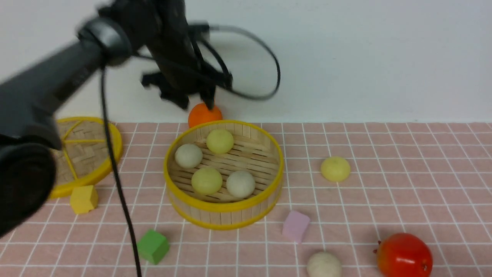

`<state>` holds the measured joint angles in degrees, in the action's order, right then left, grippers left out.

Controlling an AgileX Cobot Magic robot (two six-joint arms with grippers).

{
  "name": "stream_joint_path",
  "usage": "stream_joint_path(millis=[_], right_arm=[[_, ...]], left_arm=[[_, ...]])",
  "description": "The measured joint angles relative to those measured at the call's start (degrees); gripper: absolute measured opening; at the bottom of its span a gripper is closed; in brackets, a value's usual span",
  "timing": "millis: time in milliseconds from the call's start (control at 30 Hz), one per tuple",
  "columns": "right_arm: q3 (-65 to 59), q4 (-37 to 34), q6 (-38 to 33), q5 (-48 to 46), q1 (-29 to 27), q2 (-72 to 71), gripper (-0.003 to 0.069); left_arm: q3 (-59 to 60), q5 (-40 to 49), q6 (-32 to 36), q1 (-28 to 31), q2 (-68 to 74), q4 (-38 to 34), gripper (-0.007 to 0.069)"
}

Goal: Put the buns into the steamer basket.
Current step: Use the right arm to grab a steamed stuffed bun

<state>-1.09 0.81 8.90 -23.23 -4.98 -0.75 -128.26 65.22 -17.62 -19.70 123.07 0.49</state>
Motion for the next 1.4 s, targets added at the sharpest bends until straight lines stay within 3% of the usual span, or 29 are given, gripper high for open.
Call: stream_joint_path(millis=[100, 200, 367, 400, 467, 600, 667, 733, 967, 1133, 1400], right_arm=[[0.0, 0.0, 0.0, 0.0, 0.0, 0.0, 0.0239], [0.0, 0.0, 0.0, 0.0, 0.0, 0.0, 0.0239], [0.0, 0.0, 0.0, 0.0, 0.0, 0.0, 0.0239], [0.0, 0.0, 0.0, 0.0, 0.0, 0.0, 0.0239], [0.0, 0.0, 0.0, 0.0, 0.0, 0.0, 0.0239], [0.0, 0.0, 0.0, 0.0, 0.0, 0.0, 0.0239], [0.0, 0.0, 0.0, 0.0, 0.0, 0.0, 0.0239], [0.0, 0.0, 0.0, 0.0, 0.0, 0.0, 0.0239], [0.0, 0.0, 0.0, 0.0, 0.0, 0.0, 0.0239], [0.0, 0.0, 0.0, 0.0, 0.0, 0.0, 0.0239], [0.0, -0.05, 0.0, 0.0, 0.0, 0.0, 0.0239]], left_arm=[[-0.85, 3.96, -0.66, 0.0, -9.21, 2.83, 0.0421], [-0.84, 4.93, -0.66, 0.0, -16.57, 3.96, 0.0336], [6.27, 4.93, -0.85, 0.0, -31.72, 4.26, 0.0126], [10.25, 4.93, -0.92, 0.0, -36.62, 3.88, 0.0053], [13.57, 4.93, -1.08, 0.0, -40.27, 3.47, 0.0013], [36.45, 4.78, -2.53, 0.0, -60.12, 0.75, 0.0013], [42.14, 4.17, -2.83, 0.0, -64.3, -0.14, 0.0013], [57.54, -0.34, -3.08, 0.0, -75.26, -2.78, 0.0013], [90.89, -16.95, -8.69, 0.0, -102.88, -8.28, 0.0013], [100.51, -18.41, -10.49, 0.0, -112.73, -7.39, 0.0013], [101.3, -19.82, -10.55, 0.0, -113.23, -6.08, 0.0013]])
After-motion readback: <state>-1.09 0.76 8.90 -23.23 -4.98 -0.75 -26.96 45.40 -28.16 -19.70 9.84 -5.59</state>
